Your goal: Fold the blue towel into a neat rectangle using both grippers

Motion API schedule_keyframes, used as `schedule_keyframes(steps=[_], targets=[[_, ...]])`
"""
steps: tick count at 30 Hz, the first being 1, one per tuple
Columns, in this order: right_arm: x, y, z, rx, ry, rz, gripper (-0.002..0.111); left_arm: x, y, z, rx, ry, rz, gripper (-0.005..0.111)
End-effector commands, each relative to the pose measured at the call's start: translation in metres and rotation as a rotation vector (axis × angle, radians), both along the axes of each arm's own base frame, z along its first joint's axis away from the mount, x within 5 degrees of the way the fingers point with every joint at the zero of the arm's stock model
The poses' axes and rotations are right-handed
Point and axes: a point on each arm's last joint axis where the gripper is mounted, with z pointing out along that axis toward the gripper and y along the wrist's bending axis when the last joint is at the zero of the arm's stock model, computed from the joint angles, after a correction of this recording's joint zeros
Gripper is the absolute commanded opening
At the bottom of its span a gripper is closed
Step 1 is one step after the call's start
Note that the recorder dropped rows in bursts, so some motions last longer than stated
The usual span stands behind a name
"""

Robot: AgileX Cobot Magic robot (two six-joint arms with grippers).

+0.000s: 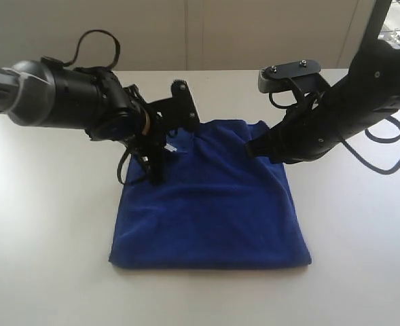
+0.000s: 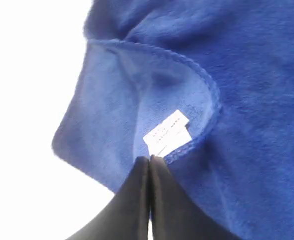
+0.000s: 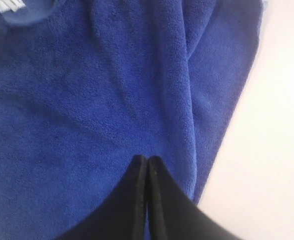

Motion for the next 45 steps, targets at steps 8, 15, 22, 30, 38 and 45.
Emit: schedule_keyframes(steps=[8,15,22,30,38,45], targets=[[0.0,-0.003,0.0,-0.01,-0.002,0.001,0.0,0.026,0.023,0.003,-0.262,0.007,0.224,0.0],[-0.001,-0.003,0.0,-0.011,0.012,0.004,0.0,0.037,0.028,-0.038,-0.238,0.07,0.251,0.0],[-0.001,-0.003,0.0,-0.011,0.004,0.003,0.0,0.045,0.041,-0.039,-0.256,0.07,0.298,0.0],[-0.001,-0.003,0.0,-0.011,0.004,0.003,0.0,0.049,0.037,-0.033,-0.288,0.041,0.269,0.0],[-0.001,-0.003,0.0,-0.011,0.006,0.003,0.0,0.06,0.039,-0.018,-0.275,0.015,0.305,0.0],[-0.001,-0.003,0.0,-0.011,0.006,0.003,0.0,0.067,0.053,-0.019,-0.293,0.018,0.362,0.032]])
